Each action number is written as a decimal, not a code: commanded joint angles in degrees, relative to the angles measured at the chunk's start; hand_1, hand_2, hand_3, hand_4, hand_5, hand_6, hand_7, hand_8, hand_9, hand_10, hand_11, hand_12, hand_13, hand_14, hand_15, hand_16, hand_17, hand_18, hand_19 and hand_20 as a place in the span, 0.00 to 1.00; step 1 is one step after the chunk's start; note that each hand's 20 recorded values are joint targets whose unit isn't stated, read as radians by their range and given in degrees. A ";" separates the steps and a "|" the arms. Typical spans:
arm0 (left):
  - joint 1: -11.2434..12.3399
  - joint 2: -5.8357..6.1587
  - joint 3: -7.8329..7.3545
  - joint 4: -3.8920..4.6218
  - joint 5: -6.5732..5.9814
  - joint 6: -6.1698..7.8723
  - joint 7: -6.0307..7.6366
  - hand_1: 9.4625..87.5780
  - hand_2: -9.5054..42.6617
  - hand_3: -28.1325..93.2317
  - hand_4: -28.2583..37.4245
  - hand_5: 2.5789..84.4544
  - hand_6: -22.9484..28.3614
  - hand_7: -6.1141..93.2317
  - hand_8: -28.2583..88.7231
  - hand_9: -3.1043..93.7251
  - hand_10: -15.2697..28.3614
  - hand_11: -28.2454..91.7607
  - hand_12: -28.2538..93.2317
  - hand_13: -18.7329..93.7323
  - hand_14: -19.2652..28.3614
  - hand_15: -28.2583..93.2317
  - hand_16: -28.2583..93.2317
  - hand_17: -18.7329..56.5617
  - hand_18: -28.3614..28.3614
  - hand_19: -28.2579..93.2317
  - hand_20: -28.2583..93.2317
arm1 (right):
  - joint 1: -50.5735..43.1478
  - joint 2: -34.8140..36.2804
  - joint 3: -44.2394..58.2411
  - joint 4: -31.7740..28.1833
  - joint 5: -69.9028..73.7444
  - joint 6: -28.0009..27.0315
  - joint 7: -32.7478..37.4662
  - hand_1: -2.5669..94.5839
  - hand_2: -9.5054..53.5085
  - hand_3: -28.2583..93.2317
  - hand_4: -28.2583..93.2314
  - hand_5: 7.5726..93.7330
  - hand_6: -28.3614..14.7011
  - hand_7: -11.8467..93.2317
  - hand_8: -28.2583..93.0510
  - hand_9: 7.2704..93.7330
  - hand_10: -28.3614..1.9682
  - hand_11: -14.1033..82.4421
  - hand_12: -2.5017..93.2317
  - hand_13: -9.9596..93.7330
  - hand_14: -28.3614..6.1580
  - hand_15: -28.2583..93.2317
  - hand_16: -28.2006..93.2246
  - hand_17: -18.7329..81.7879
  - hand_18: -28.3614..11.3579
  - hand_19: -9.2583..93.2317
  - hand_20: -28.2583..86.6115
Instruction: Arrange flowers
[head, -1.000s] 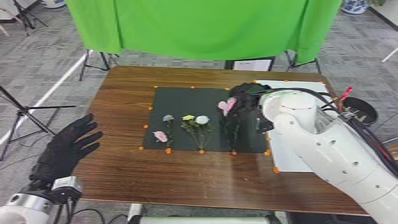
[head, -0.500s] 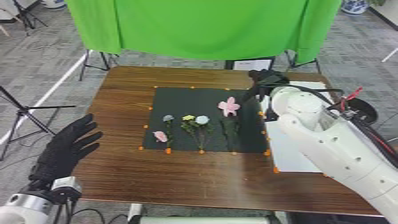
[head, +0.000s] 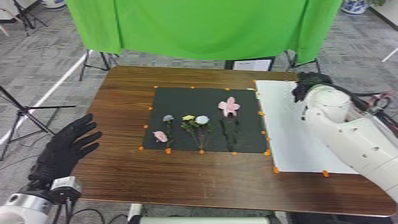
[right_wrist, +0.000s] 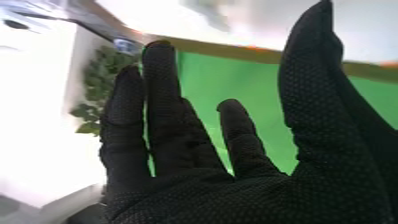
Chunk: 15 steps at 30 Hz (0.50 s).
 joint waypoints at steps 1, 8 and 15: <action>0.46 0.00 0.02 -0.03 -0.03 -0.51 -0.17 0.19 0.16 0.80 0.00 0.29 0.52 0.25 0.16 0.25 0.60 0.39 0.39 0.32 0.73 0.44 0.25 0.09 0.91 0.54 0.31 | 1.38 0.59 -0.34 5.11 -1.25 -0.29 -0.84 0.33 0.00 0.99 0.01 0.15 0.56 0.29 0.15 0.30 0.49 0.22 0.19 0.57 0.57 0.67 0.37 0.41 0.20 0.81 0.63; 0.51 -0.10 -0.03 0.01 0.15 -0.66 -0.05 0.19 0.16 0.79 0.00 0.29 0.52 0.25 0.16 0.25 0.60 0.39 0.39 0.32 0.73 0.44 0.26 0.09 0.91 0.54 0.31 | 1.16 -0.19 0.40 7.09 -1.69 -1.48 -4.29 0.34 0.00 0.97 0.00 0.17 0.54 0.30 0.14 0.33 0.78 0.26 0.18 0.65 0.65 0.66 0.37 0.42 0.22 0.83 0.64; 0.16 0.01 0.16 0.13 0.09 -0.73 -0.18 0.19 0.16 0.79 0.00 0.29 0.52 0.25 0.16 0.25 0.60 0.39 0.39 0.32 0.73 0.44 0.26 0.09 0.91 0.54 0.31 | 1.46 -0.88 -0.66 7.92 -2.84 0.29 -5.63 0.35 0.00 0.97 0.00 0.21 0.59 0.36 0.12 0.42 0.85 0.29 0.15 0.70 0.70 0.64 0.39 0.43 0.24 0.85 0.65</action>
